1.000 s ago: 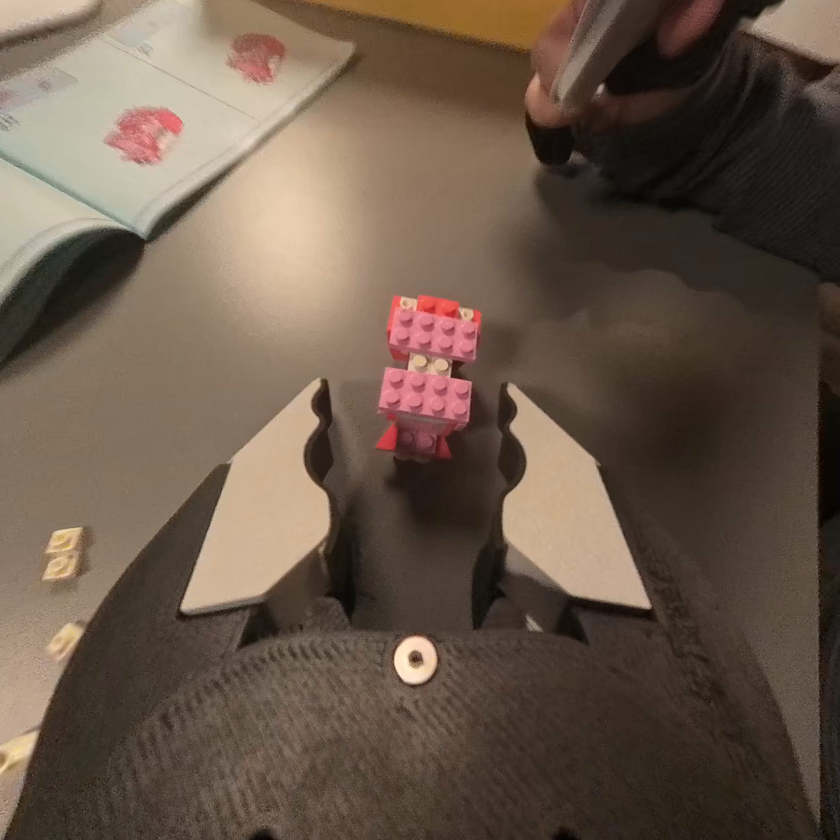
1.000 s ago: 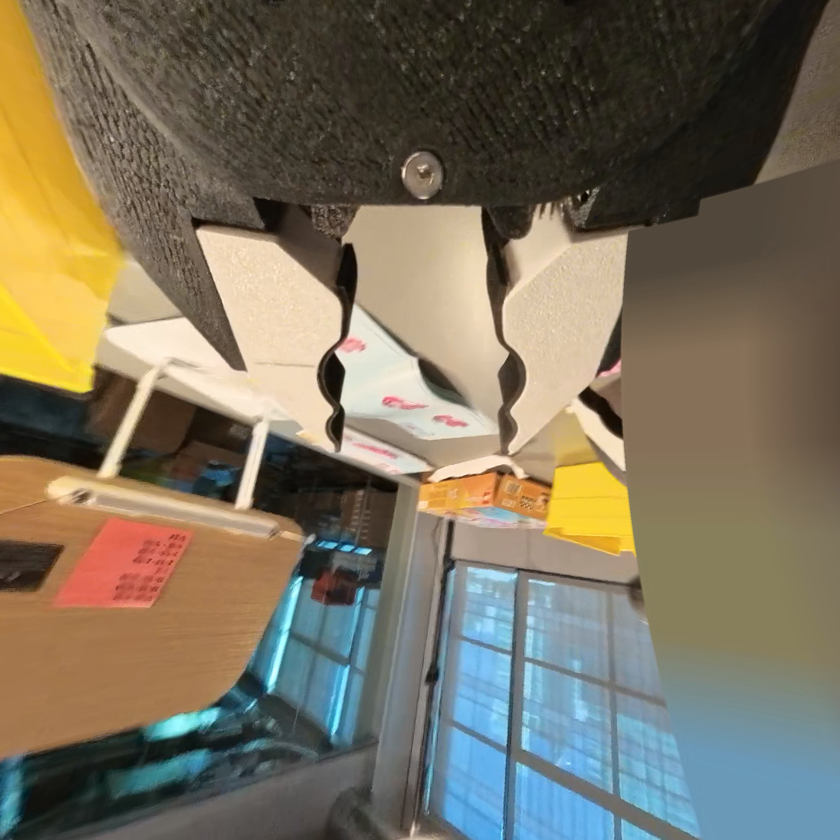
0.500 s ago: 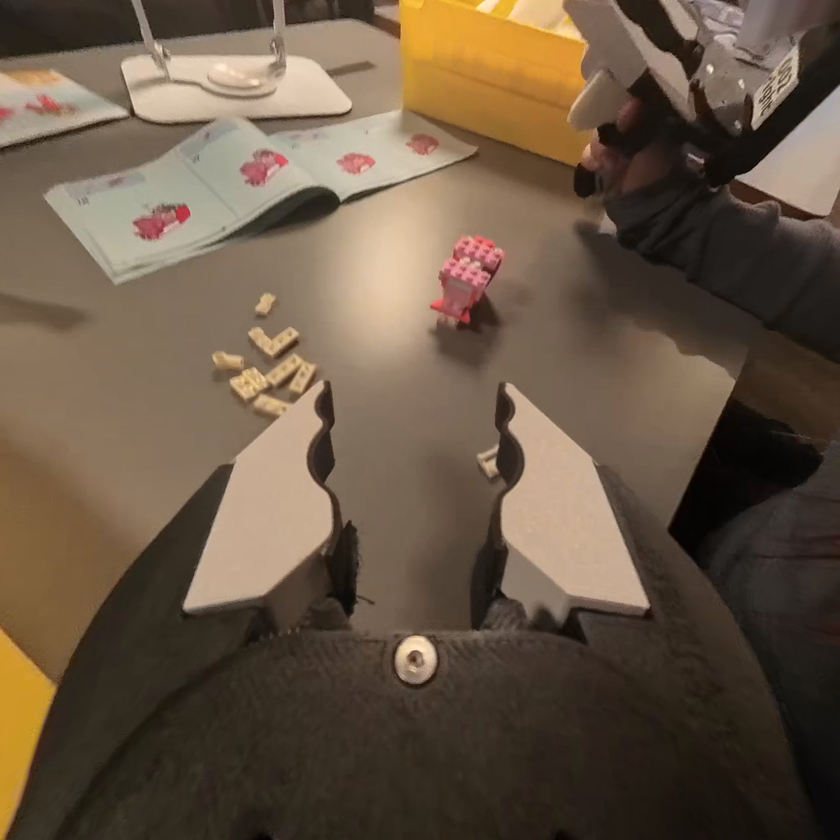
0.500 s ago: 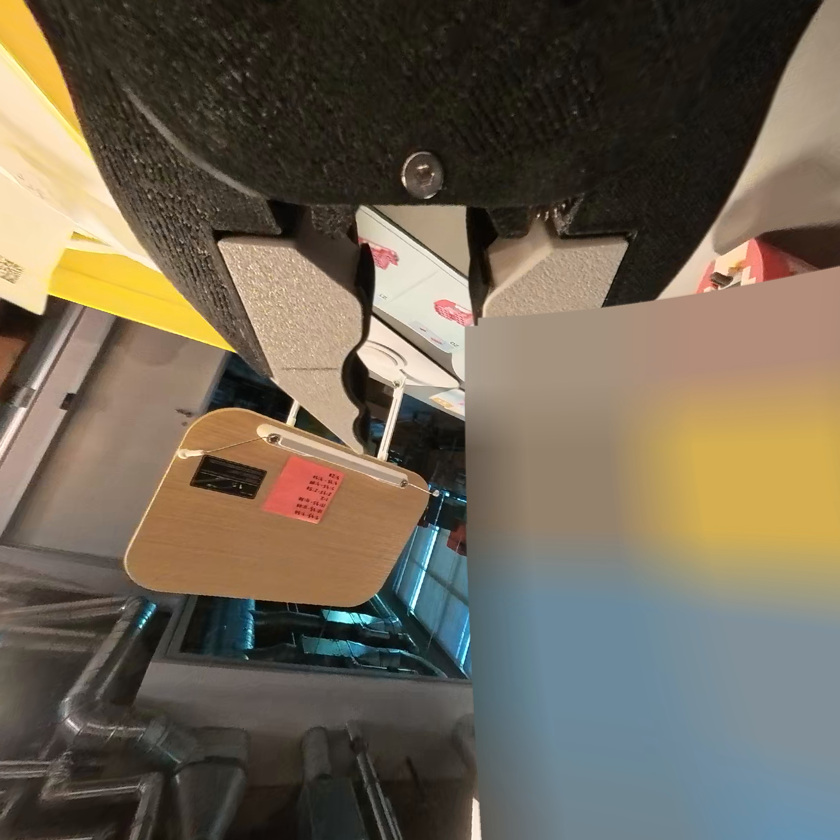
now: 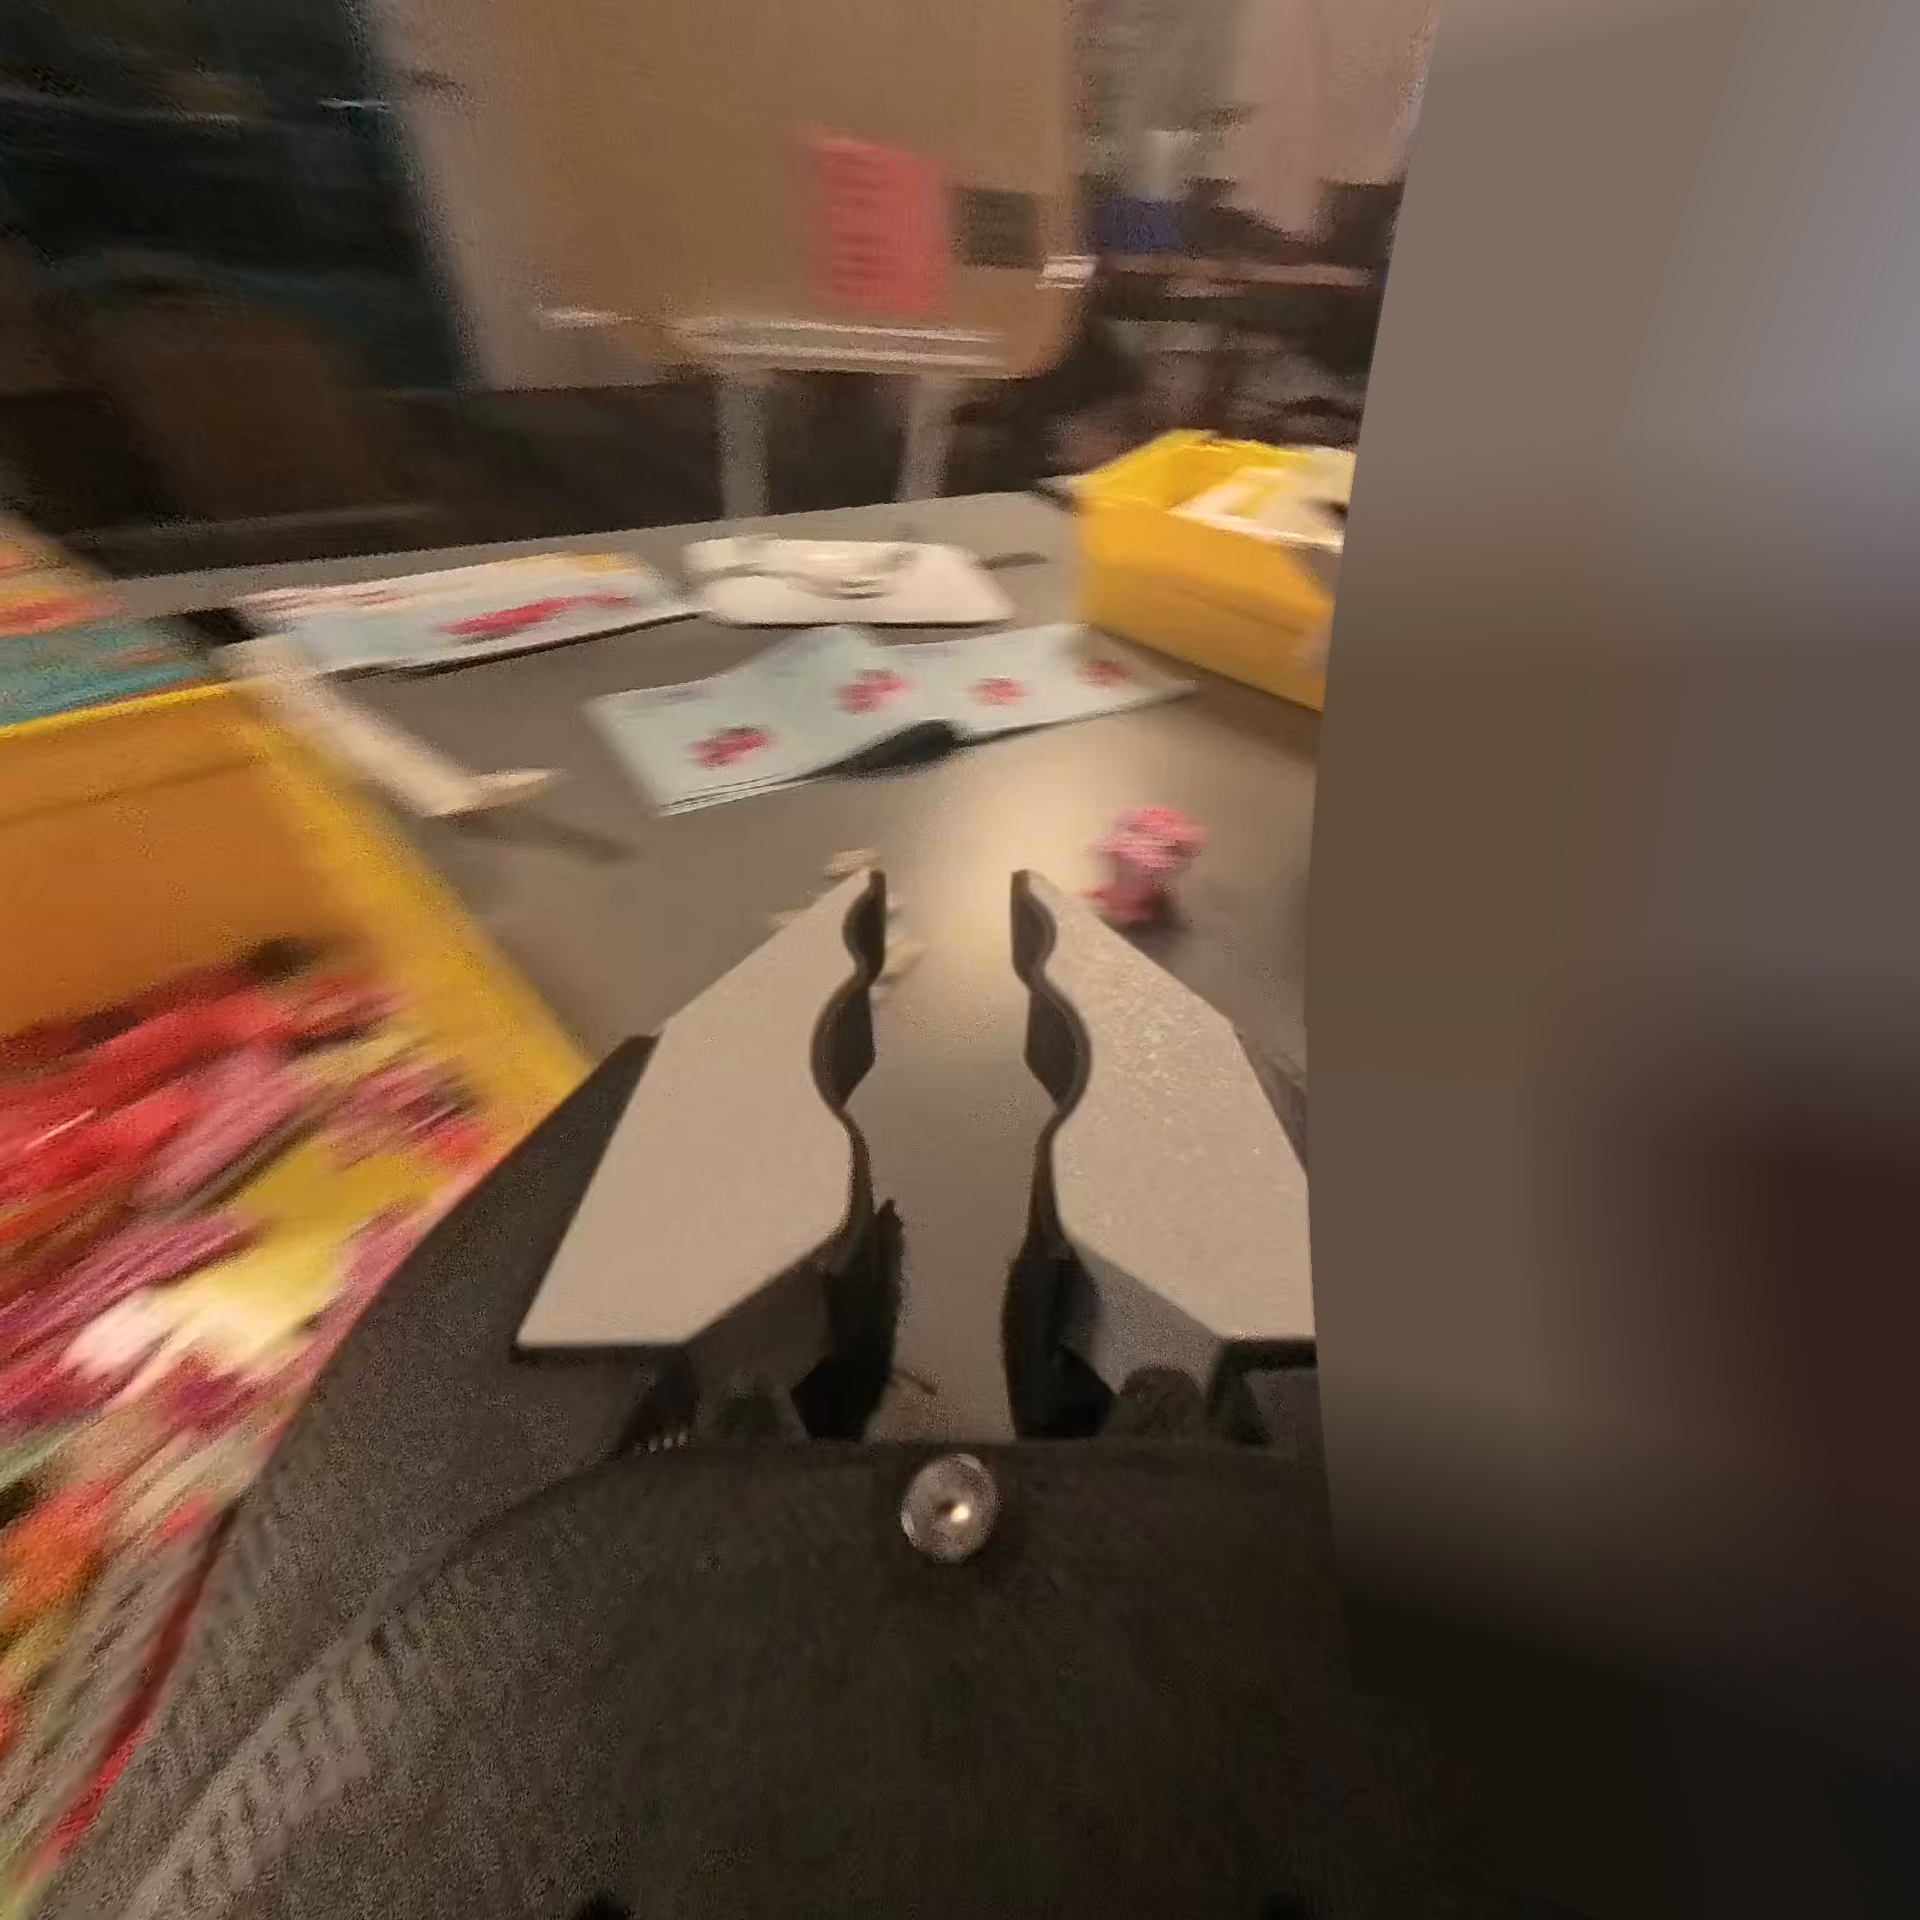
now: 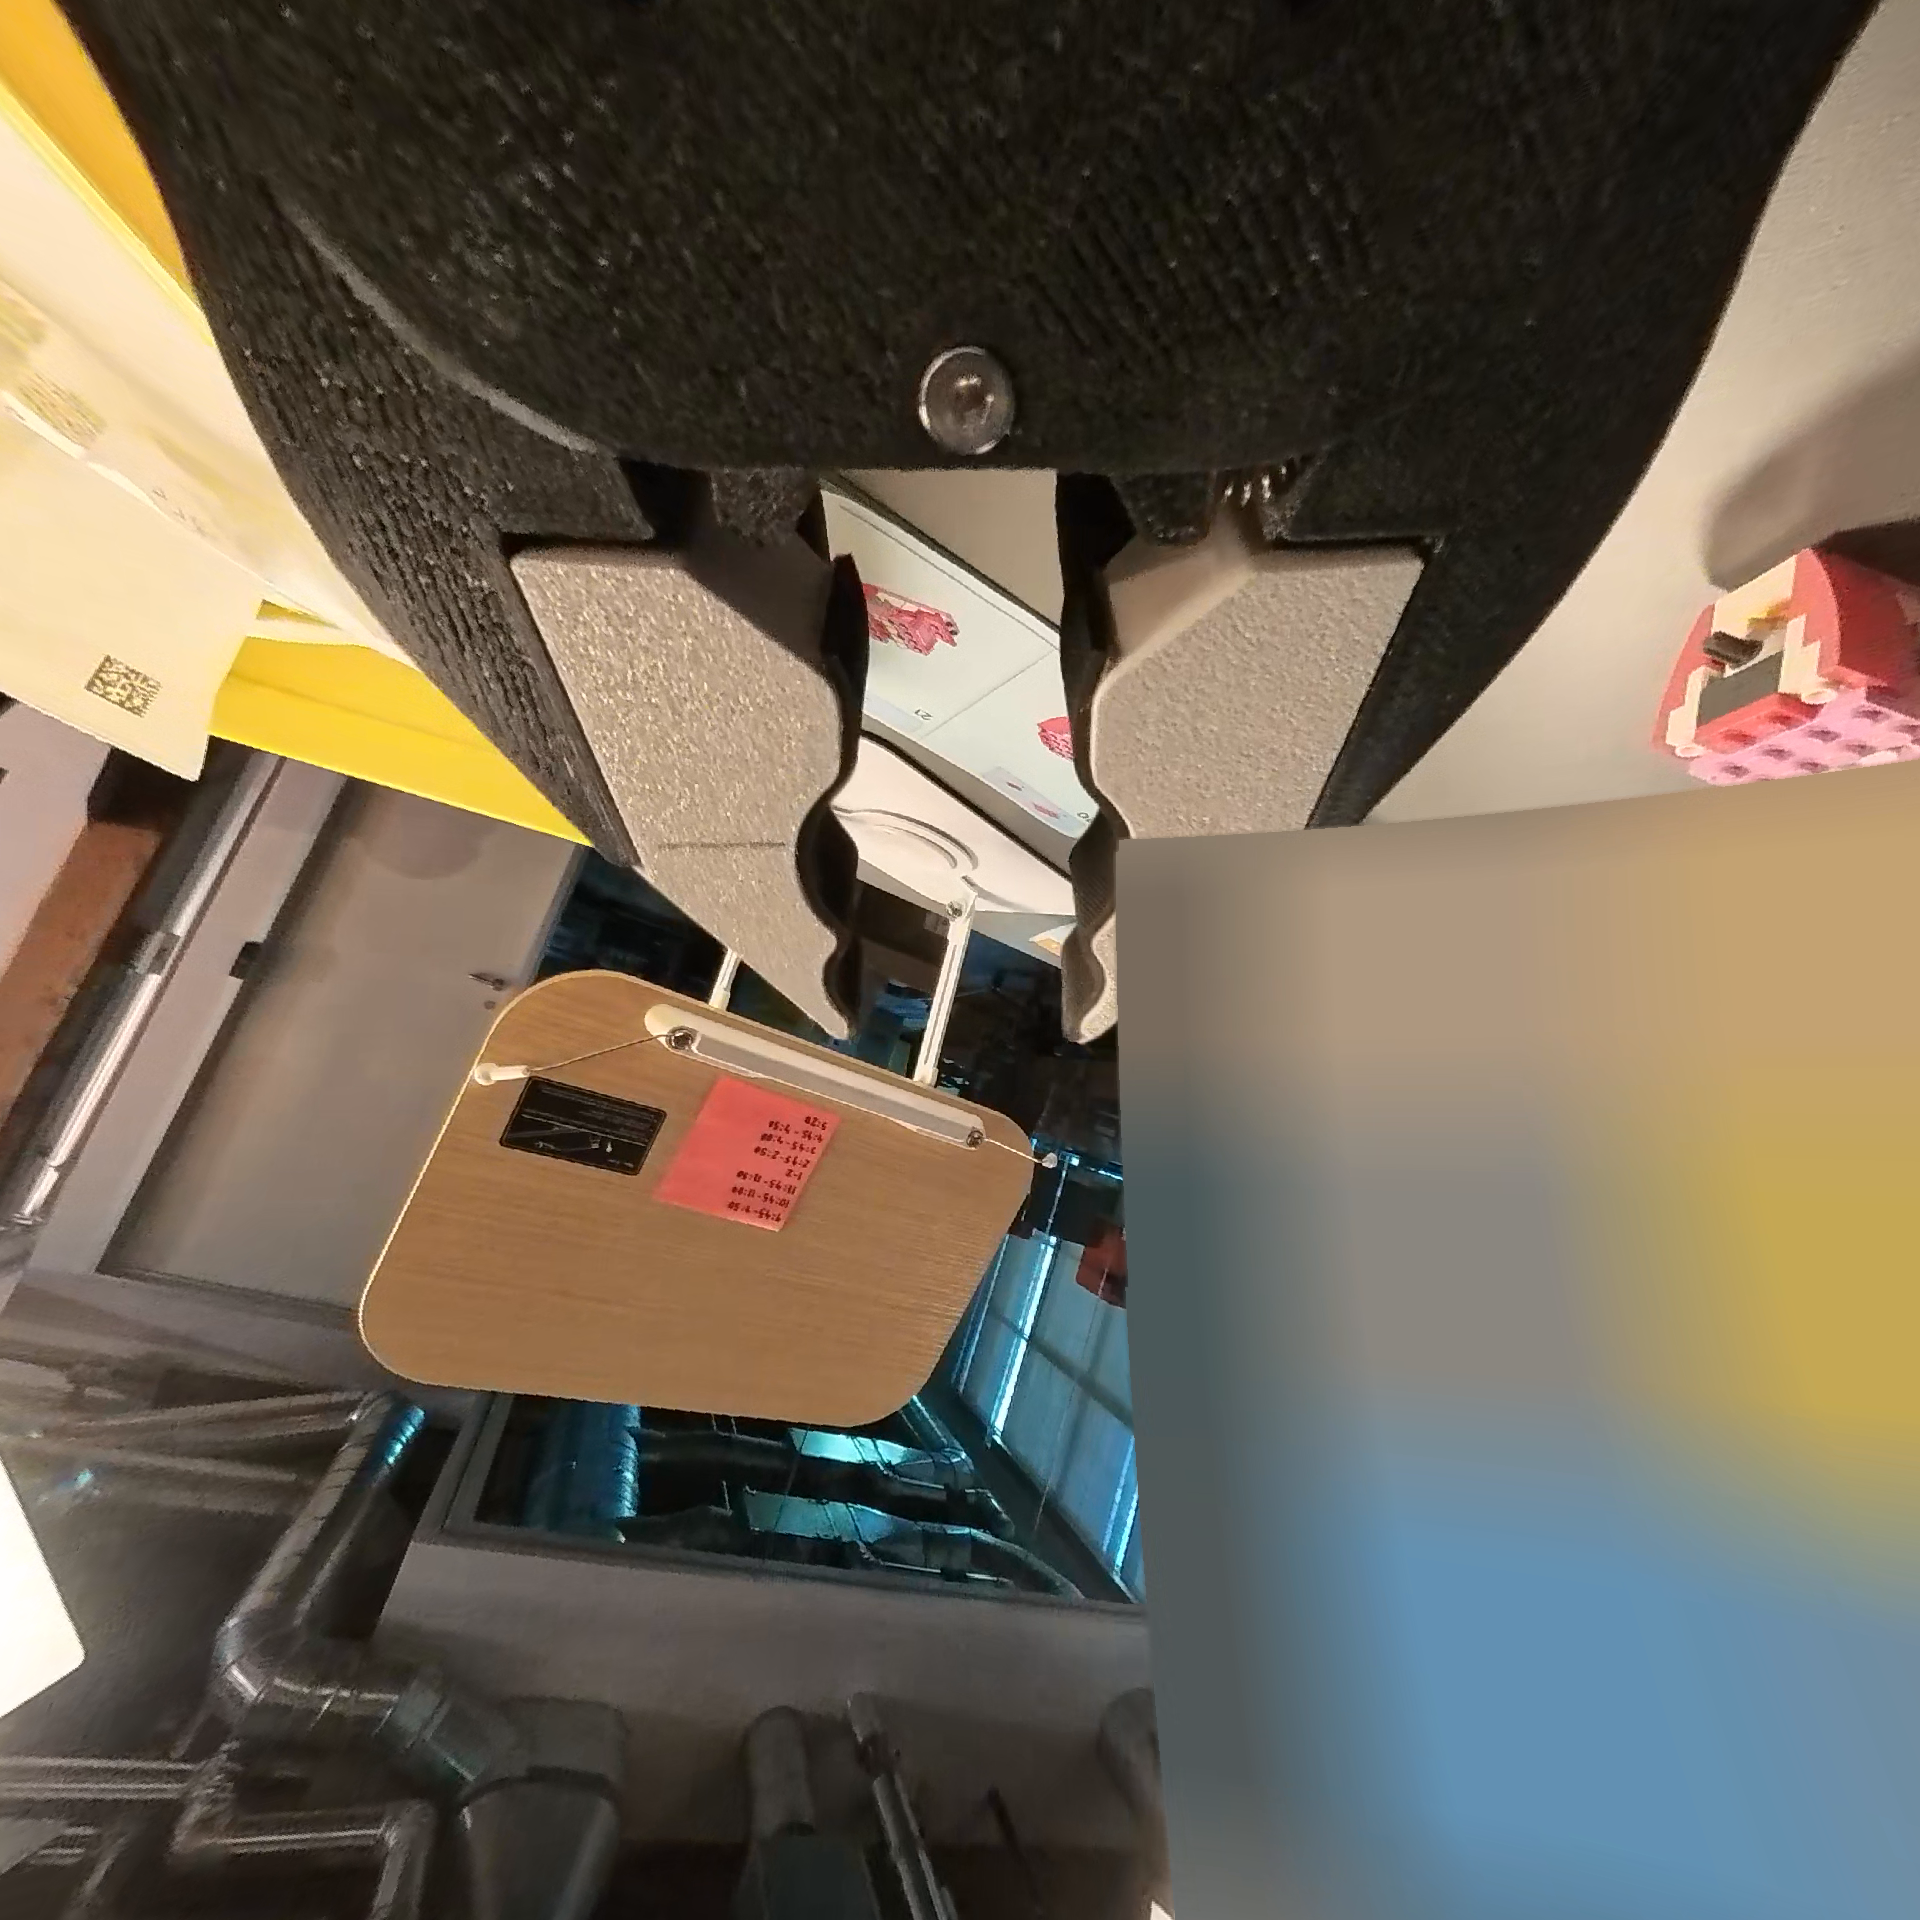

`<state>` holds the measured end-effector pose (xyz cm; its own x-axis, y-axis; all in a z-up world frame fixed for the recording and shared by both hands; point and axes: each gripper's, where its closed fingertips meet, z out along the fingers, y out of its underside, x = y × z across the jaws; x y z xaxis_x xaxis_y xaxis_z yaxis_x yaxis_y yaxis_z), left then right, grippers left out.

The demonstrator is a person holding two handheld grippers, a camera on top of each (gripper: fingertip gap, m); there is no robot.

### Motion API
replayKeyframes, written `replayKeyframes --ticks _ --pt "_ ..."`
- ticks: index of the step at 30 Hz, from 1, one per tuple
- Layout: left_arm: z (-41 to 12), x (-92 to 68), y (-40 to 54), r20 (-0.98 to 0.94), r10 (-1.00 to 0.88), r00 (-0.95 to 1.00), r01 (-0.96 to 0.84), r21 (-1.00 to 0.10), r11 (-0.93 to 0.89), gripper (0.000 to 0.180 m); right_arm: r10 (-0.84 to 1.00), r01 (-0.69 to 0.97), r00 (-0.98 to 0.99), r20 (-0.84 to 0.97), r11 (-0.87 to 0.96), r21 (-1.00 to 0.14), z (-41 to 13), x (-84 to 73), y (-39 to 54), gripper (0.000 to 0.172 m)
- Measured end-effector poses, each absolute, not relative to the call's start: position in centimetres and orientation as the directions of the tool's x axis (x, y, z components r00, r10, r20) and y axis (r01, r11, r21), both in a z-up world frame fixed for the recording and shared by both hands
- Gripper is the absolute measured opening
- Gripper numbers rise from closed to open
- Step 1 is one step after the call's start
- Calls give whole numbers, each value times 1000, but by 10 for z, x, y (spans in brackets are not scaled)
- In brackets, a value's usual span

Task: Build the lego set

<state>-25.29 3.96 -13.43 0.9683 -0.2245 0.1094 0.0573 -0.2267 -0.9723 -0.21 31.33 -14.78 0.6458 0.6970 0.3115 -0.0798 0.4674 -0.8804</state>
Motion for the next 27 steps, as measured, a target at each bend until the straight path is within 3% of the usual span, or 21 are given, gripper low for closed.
replayKeyframes --ticks 1,3,6,8,14,19,27 --pt "-138 -283 38 113 -91 989 86 -964 -252 20 697 -79 646 311 467 -881 -148 -2 313 36" --pt "-159 -321 31 160 61 985 171 -922 -346 30 697 -74 645 313 464 -883 -149 -3 314 36" --pt "-183 -312 30 349 19 937 324 -849 -417 58 695 -64 645 318 463 -884 -151 -3 314 36" --pt "-204 -307 30 351 42 935 328 -816 -475 63 693 -59 646 319 462 -885 -151 -4 315 35" --pt "-229 -310 26 139 126 982 185 -822 -538 20 694 -49 646 319 454 -890 -154 -5 317 34" --pt "-230 -298 25 14 80 997 58 -813 -579 18 693 -44 644 324 456 -889 -154 -5 317 32" --pt "-230 -254 39 44 -2 999 35 -833 -552 20 697 -47 641 321 453 -890 -154 -6 317 31"
